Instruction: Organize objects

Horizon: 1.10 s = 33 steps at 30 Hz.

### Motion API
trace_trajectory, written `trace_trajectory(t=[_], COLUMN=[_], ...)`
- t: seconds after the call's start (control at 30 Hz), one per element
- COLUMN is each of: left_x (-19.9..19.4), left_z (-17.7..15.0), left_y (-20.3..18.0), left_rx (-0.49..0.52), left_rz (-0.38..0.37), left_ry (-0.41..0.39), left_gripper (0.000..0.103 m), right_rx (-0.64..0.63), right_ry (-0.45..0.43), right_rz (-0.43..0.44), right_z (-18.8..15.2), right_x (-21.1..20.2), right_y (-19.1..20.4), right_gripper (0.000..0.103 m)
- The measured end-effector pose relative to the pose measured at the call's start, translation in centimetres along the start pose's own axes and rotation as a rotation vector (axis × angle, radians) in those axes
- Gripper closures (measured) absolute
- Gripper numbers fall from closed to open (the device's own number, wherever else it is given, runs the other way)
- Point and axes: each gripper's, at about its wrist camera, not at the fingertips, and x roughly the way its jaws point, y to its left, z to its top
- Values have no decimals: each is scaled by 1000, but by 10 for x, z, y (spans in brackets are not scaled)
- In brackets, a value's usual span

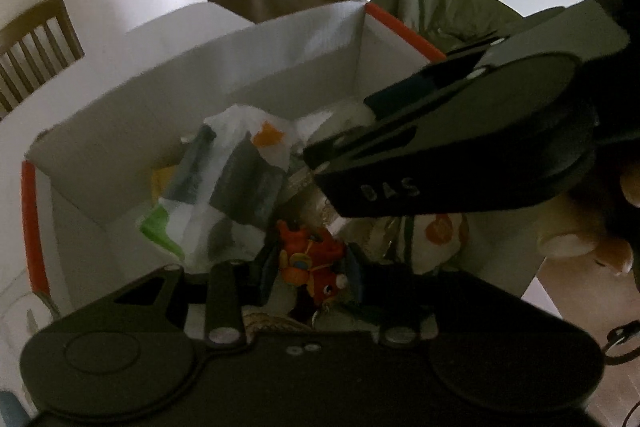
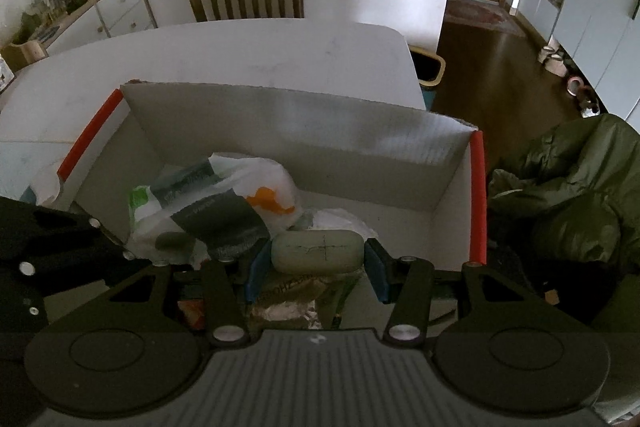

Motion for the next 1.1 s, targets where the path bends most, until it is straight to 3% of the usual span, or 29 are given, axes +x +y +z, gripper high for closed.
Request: trace_trajectory(t=[0.4,0.5,0.63,0.87,0.97,1.1], left_x=[8,7,-1,-21,-31,-45], left_z=[-5,-6,-7,-12,-16,-22], left_y=[4,5,3,-2,0,-1], left_rx=[-39,-46,-53,-49,-56,-43], left_rz=[4,5,7,17,16,29], left_ry=[54,53,23,-24,-48,-88], left_gripper=[66,60,40,37,29,25], right_rx=[-2,17,31,55,61,74], right_ry=[-30,-43,-70,-115,-133,-154], right_rz=[-13,-5,17,40,51,74], right_z=[0,0,-1,-8,-10,-15], right_x=[-10,-17,-30,-52,-61,-75], right_y=[-2,-7,-10,-11,-8,-3], right_gripper=[49,49,45,42,42,42])
